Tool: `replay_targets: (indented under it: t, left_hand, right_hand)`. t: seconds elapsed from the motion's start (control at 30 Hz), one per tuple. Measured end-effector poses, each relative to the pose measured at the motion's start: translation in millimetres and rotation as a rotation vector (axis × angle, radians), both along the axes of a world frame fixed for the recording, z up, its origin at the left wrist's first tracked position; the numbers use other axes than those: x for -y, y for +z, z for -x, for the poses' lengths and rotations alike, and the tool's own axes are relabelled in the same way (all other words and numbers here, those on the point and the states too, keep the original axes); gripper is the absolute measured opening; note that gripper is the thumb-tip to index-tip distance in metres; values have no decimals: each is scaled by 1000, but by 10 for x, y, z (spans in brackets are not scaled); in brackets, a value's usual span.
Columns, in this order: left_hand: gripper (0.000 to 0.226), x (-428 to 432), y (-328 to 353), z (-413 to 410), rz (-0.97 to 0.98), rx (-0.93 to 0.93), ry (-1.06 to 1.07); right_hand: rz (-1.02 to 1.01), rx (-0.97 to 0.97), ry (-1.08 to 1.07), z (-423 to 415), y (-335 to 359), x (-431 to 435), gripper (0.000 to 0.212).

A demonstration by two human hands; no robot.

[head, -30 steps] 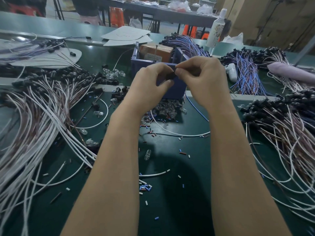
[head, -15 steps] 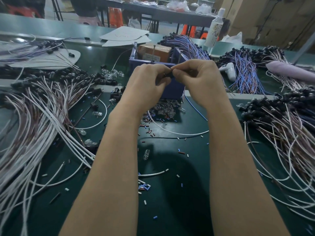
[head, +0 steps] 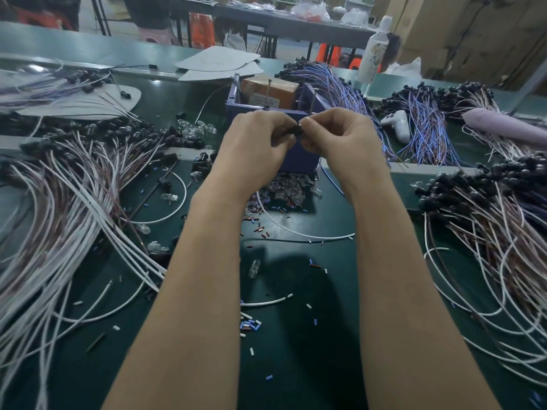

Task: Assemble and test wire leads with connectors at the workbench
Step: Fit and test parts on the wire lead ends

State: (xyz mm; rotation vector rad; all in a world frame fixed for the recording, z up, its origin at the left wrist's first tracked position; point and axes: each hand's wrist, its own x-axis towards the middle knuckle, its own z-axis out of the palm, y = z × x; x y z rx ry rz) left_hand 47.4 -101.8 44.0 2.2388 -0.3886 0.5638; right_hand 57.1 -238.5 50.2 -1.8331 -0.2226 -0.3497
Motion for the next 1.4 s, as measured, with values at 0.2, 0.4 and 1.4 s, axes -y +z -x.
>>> replay_targets:
  t: [0.2,0.4,1.4]
  left_hand:
    - [25,45,36,25,25,-27,38]
    - [62,6,181,65,203,-410,-27]
    - [35,135,-8,202,200,-967,-701]
  right_hand:
    - [108,27,-40,-3,15,-24,13]
    - [-327,60,-129,15,120,113,10]
    - [-1008,-219,33,-53,116,239,11]
